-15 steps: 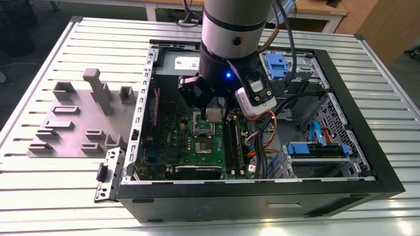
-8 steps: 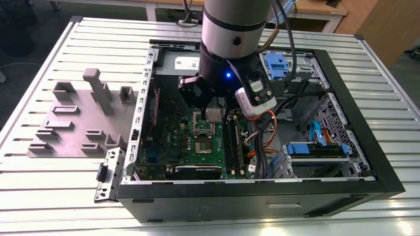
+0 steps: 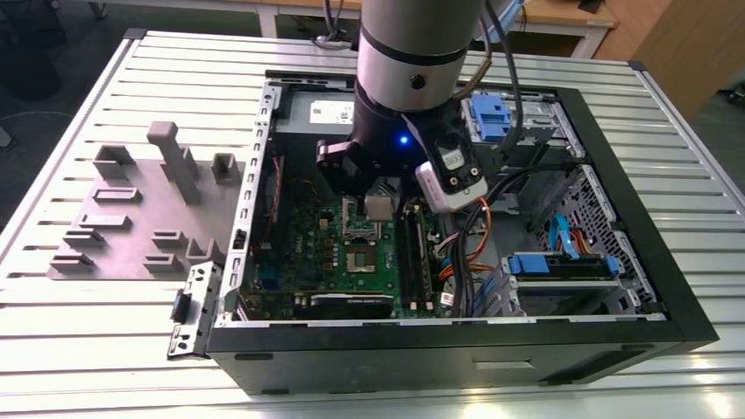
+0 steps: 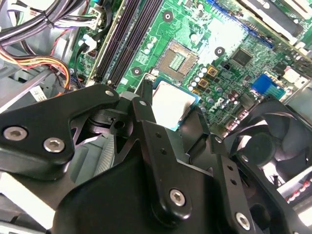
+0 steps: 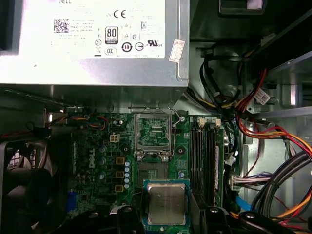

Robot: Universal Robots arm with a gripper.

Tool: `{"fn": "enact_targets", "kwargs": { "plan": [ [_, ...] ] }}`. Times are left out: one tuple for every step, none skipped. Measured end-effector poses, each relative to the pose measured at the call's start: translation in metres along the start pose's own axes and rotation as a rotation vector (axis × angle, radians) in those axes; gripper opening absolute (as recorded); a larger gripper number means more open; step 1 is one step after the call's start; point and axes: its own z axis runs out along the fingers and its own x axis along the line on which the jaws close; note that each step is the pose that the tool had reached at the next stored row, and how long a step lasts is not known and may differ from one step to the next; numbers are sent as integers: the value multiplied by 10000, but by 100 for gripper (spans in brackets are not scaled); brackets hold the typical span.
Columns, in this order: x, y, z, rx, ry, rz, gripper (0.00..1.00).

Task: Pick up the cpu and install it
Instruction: 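Place the cpu into insertion slot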

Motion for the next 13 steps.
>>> {"fn": "enact_targets", "kwargs": {
  "plan": [
    [0,-1,18,0,0,0,47],
    [-1,-2,36,0,0,0,47],
    [-1,-3,54,0,0,0,47],
    [-1,-4,72,1,1,0,47],
    [-1,-6,90,3,2,1,47],
    [-1,-10,107,4,5,2,47],
    [-1,-17,127,5,10,1,47],
    [-1,-20,144,6,12,1,47],
    [0,-21,162,6,13,2,47],
    [0,-22,180,7,15,1,47],
    [1,-23,198,6,16,0,47],
    [2,-28,213,5,17,0,47],
    [3,-39,221,8,19,1,47]
  ]
}}
